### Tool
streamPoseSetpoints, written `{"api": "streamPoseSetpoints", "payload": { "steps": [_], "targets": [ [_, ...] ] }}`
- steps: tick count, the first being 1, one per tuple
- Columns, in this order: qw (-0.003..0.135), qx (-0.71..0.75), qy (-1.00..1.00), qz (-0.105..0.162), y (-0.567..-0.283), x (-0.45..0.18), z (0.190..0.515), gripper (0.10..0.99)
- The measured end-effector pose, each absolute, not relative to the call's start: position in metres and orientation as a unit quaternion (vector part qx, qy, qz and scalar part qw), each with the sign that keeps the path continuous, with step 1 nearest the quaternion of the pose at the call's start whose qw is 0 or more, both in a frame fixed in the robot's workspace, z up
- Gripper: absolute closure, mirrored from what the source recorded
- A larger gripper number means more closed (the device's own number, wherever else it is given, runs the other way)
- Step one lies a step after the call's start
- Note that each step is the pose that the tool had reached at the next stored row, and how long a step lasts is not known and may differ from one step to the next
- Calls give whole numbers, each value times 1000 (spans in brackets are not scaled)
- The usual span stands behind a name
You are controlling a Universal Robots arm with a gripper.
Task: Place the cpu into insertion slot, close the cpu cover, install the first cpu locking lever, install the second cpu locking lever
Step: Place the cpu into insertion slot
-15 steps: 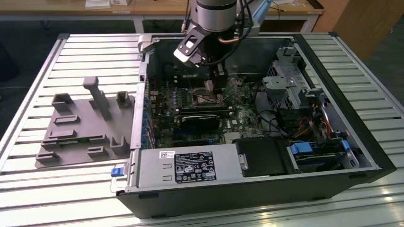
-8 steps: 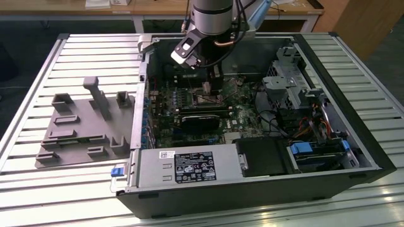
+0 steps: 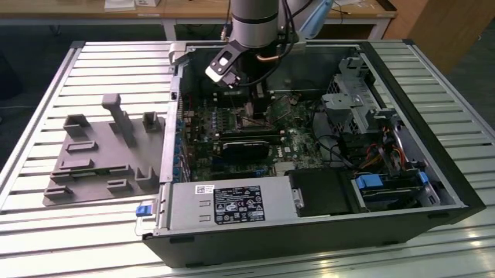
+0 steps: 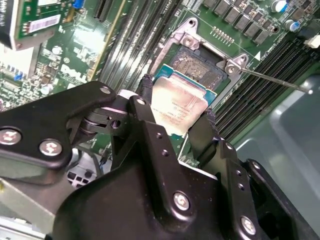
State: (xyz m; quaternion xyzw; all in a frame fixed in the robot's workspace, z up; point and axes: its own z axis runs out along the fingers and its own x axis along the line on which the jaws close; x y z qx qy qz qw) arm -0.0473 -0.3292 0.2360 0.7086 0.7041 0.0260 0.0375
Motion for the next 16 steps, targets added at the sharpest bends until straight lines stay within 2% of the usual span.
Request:
{"api": "streamPoseSetpoints", "payload": {
  "steps": [16],
  "targets": [
    [38, 709, 704, 26, -323, -48, 214, 549]
  ]
}}
